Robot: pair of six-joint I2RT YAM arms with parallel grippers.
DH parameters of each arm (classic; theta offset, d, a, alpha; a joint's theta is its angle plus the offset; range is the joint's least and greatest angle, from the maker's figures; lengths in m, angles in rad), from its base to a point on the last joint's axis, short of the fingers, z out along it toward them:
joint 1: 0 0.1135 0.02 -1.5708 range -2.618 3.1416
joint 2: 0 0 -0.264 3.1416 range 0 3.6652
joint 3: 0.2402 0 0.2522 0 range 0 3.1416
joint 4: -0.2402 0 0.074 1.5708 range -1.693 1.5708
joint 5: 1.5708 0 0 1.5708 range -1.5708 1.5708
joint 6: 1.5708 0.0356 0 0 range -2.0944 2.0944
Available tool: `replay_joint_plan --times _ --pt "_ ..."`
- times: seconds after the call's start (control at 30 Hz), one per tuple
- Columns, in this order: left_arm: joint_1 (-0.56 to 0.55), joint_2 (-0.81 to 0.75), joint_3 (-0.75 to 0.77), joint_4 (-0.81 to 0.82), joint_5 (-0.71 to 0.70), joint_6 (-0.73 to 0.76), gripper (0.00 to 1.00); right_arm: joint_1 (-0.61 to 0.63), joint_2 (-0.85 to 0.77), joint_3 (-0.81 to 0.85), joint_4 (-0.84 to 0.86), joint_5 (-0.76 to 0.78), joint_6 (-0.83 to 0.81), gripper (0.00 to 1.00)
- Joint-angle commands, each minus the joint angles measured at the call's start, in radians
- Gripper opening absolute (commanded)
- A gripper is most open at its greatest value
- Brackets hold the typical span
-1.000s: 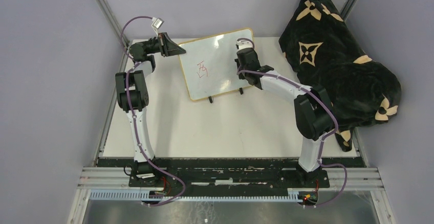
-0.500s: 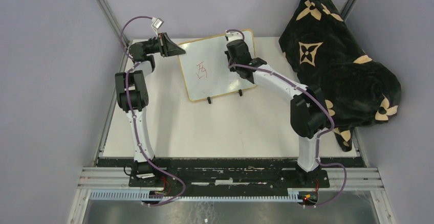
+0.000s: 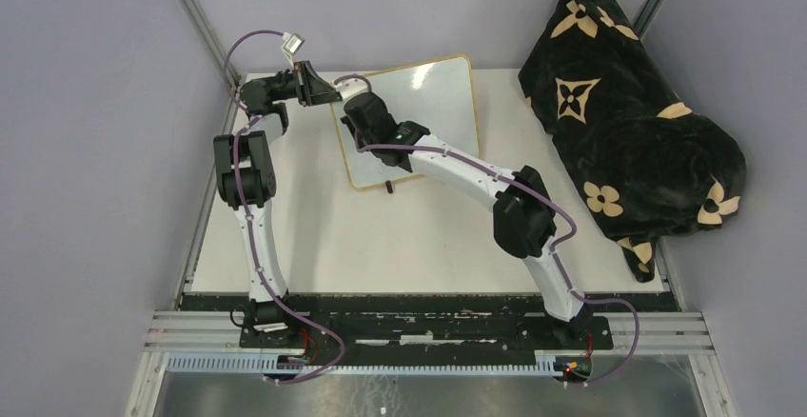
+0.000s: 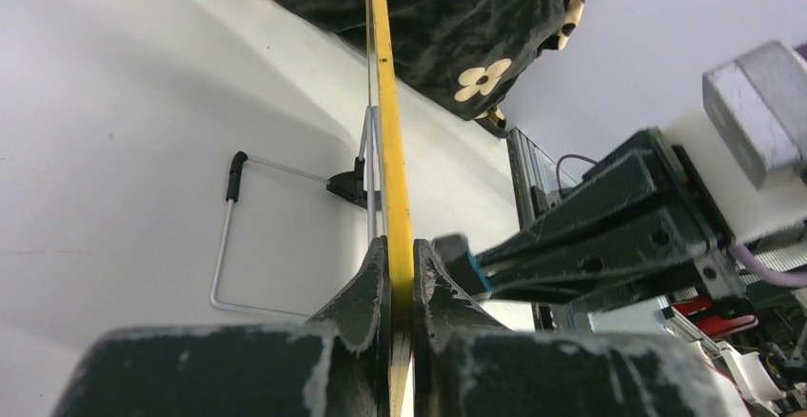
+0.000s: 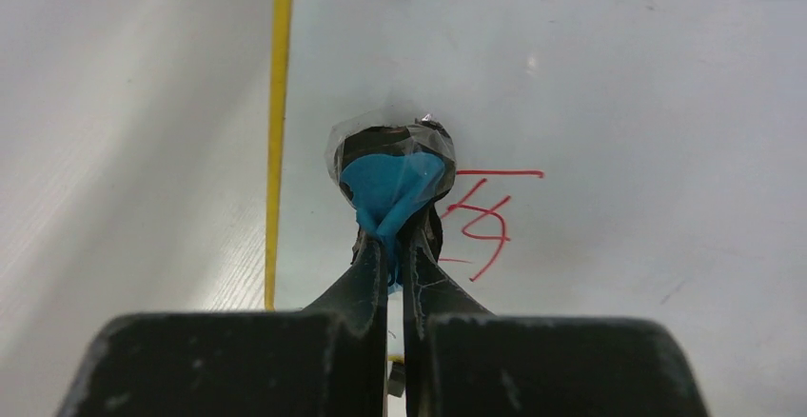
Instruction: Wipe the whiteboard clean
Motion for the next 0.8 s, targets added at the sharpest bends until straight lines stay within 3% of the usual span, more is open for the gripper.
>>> replay_joint_plan --times 0.0,0.27,0.77 --pt "-0.006 -0.063 -0.004 0.201 0.117 -0.040 0.03 0.017 0.063 0.121 -0.036 0.029 -0.027 0.01" --pt "-0.006 -0.072 -0.004 0.199 0.117 -0.042 0.03 0.003 0.140 0.212 -0.084 0.111 -0.058 0.01" --pt "-0.006 -0.076 -0.021 0.199 0.117 -0.034 0.03 -0.197 -0.056 -0.045 -0.003 0.133 -0.055 0.01"
